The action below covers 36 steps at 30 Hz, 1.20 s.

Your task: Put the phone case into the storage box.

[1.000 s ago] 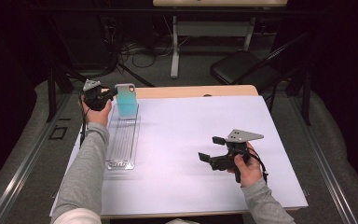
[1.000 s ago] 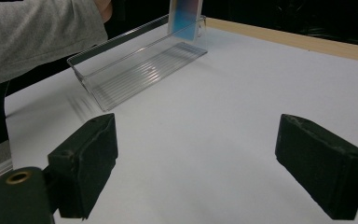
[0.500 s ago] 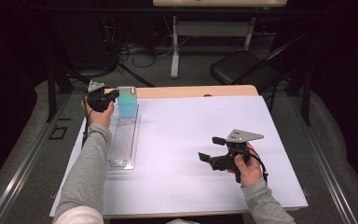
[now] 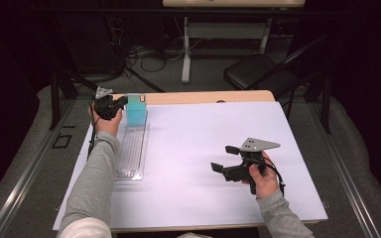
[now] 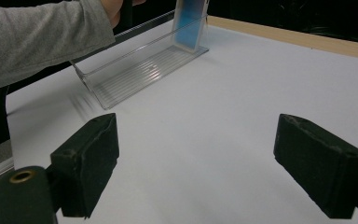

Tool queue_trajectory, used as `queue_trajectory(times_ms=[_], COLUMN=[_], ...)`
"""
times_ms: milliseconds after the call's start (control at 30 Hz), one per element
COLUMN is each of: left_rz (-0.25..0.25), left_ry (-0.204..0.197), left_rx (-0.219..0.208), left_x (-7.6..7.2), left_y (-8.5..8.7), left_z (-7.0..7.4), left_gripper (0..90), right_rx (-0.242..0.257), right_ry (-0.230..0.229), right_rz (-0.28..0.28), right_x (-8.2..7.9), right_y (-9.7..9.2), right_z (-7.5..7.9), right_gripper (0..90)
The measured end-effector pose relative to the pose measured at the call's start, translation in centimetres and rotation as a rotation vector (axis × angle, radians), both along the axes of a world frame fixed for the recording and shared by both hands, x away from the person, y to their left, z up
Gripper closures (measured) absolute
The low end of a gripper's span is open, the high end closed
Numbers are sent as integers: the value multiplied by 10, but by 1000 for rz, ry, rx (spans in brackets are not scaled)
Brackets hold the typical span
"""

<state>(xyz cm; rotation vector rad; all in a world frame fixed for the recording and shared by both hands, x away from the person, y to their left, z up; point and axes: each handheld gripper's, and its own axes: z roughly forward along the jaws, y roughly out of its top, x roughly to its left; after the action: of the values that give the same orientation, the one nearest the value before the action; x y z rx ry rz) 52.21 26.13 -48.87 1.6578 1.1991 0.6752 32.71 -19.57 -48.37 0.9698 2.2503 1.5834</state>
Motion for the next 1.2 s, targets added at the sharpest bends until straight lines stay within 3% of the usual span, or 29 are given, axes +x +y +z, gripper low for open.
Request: queue_trajectory(times_ms=[600,800,1200], left_rz=[12,36,41], left_ry=[4,6,24], left_rx=[4,-32,-27], left_x=[0,-2,-1], left_y=[3,12,14], left_z=[-2,-9,-13], left_gripper=[845,830,808], right_rx=[3,0,-5], right_ry=[5,7,11], right_rz=[5,6,10], right_x=[1,1,2], right_y=[0,1,2], right_z=[-1,-2,-4], right_gripper=[140,140,143])
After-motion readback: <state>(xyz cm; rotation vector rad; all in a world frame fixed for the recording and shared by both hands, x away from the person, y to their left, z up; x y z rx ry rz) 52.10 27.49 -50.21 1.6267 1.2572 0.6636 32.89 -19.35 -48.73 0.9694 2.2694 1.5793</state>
